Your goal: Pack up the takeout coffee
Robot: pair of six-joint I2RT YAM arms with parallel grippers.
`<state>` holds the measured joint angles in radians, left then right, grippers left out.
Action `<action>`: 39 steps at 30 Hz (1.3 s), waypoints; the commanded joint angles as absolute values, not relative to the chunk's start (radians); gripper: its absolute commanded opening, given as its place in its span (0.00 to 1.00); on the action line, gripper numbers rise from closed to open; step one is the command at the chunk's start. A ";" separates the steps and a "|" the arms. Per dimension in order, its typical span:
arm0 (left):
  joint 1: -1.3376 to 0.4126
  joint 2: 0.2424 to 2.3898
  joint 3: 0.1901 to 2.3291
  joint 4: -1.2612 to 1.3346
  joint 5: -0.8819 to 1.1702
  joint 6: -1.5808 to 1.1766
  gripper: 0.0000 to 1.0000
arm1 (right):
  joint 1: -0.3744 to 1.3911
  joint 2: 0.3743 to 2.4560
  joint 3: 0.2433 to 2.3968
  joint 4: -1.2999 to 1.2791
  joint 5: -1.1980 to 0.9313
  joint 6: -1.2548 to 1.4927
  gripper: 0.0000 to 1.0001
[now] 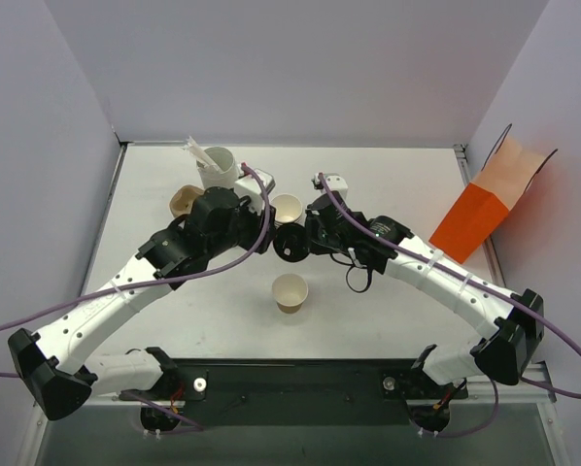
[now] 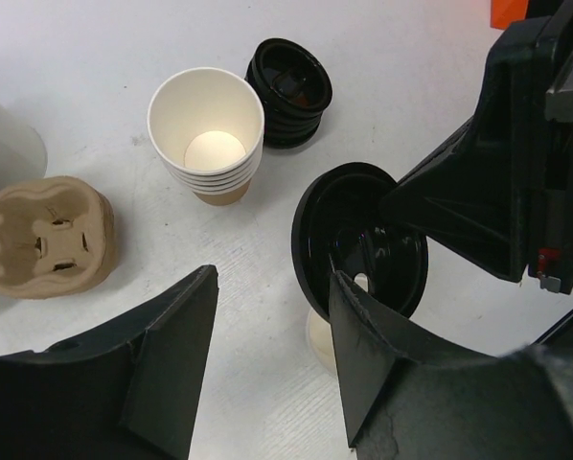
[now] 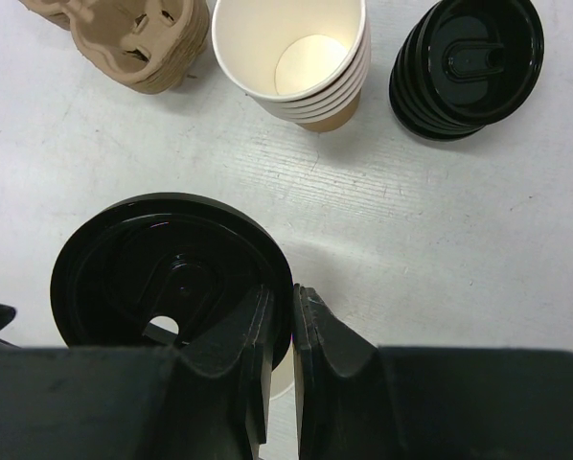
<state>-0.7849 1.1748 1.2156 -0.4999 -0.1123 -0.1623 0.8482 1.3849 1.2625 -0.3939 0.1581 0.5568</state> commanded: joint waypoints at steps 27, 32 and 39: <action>-0.686 1.099 0.901 -0.111 0.221 -0.202 0.02 | 0.856 1.083 1.102 -0.197 0.063 0.577 0.49; -0.539 0.937 0.634 0.444 0.552 -0.319 0.00 | 0.812 0.971 1.030 -0.135 -0.119 0.591 0.45; -0.514 0.923 0.502 0.966 0.828 -0.463 0.00 | 0.759 0.885 0.969 -0.026 -0.250 0.724 0.44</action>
<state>-0.5171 0.9405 0.5354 0.5056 0.5949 -0.3630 0.7784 0.9058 0.9791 -0.1295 -0.1356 0.6243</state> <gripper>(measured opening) 0.190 0.445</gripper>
